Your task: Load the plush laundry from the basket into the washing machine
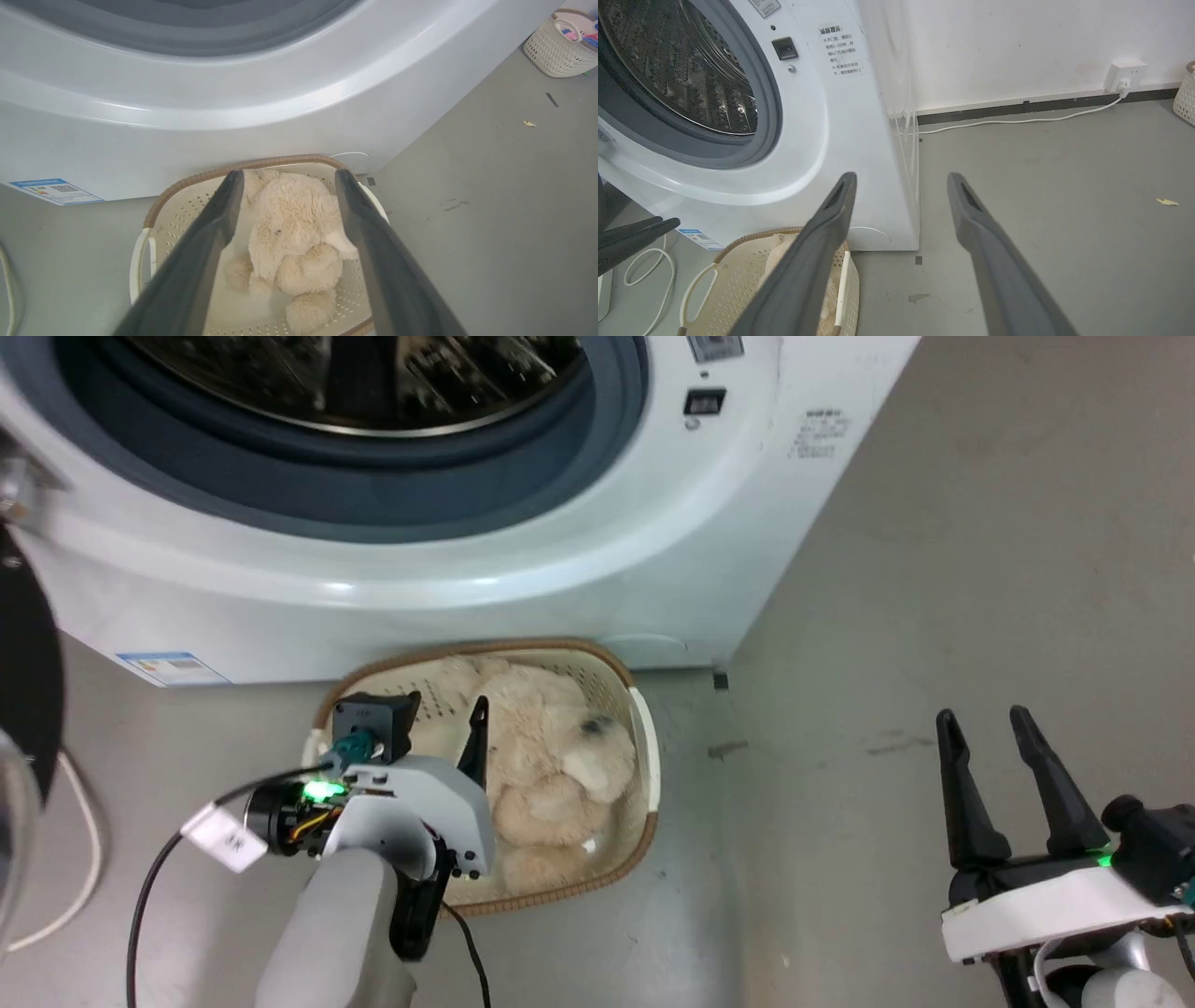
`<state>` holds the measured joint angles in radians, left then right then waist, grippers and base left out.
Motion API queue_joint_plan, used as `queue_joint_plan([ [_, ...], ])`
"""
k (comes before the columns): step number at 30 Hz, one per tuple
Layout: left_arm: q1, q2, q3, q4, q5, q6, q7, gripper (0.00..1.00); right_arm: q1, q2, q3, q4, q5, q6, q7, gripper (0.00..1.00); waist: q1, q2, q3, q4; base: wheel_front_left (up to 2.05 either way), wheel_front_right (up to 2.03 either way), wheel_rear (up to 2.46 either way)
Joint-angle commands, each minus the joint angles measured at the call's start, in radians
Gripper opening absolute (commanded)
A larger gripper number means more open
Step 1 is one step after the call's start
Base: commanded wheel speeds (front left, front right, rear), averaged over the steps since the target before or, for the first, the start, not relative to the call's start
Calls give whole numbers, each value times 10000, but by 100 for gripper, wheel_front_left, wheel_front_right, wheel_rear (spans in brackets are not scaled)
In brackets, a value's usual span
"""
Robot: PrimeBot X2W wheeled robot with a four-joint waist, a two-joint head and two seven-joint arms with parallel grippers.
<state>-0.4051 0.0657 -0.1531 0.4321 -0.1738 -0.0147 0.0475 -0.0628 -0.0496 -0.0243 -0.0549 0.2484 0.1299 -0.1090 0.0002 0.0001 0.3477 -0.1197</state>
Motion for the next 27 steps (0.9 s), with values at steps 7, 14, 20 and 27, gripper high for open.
queue_joint_plan([
  [7,-1169,247,-385,1331,-223,276,846,100,-315,-3,-7,-266,520,5,-256,100,-2,-1,1156,-358,0,0,0],
  [14,-1954,514,-818,2285,-227,459,1488,100,-425,-4,21,-450,894,5,-402,100,-2,-1,2011,-526,0,0,0],
  [20,-2630,780,-1332,3070,-75,735,2095,100,-513,-4,23,-700,1224,6,-527,100,-2,-1,2775,-635,0,0,0],
  [27,-3295,799,-1714,3606,-74,1117,2358,100,-550,-4,46,-906,1463,6,-653,100,-2,-1,3502,-680,0,0,0],
])
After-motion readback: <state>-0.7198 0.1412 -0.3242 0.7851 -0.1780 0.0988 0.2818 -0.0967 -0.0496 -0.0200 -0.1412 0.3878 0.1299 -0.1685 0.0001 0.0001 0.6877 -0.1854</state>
